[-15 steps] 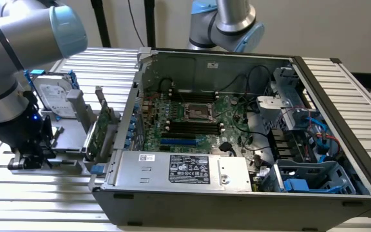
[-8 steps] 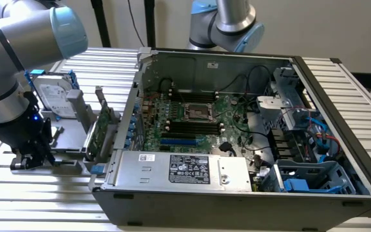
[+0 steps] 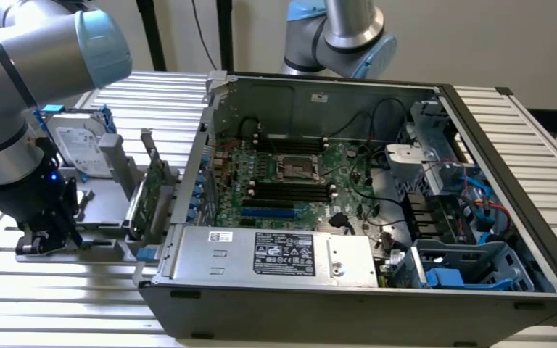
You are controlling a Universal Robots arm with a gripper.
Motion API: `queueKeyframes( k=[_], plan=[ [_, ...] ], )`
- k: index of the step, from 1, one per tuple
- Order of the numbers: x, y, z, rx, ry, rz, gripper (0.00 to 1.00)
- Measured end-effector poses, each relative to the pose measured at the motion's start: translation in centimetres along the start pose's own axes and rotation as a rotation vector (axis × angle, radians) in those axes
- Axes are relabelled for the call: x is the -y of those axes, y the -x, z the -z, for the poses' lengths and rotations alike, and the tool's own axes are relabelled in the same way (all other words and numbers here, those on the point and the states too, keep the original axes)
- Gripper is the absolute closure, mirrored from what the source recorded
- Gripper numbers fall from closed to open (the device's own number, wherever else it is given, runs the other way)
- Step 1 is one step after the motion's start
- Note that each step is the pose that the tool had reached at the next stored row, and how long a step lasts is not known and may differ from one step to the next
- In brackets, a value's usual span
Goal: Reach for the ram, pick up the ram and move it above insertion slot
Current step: 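Pick up the ram and move it above insertion slot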
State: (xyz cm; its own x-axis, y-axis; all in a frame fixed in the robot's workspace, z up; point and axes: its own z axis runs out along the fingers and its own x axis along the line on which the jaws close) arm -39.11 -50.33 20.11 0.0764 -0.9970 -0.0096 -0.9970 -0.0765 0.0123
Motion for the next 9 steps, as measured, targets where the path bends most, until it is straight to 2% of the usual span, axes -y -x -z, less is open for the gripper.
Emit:
queueKeyframes(
  k=[4, 9],
  plan=[
    [0.01, 0.00, 0.00, 0.0012, 0.0001, -0.013, 0.87],
    [0.01, 0.00, 0.00, 0.0021, -0.0001, -0.055, 0.87]
  ],
)
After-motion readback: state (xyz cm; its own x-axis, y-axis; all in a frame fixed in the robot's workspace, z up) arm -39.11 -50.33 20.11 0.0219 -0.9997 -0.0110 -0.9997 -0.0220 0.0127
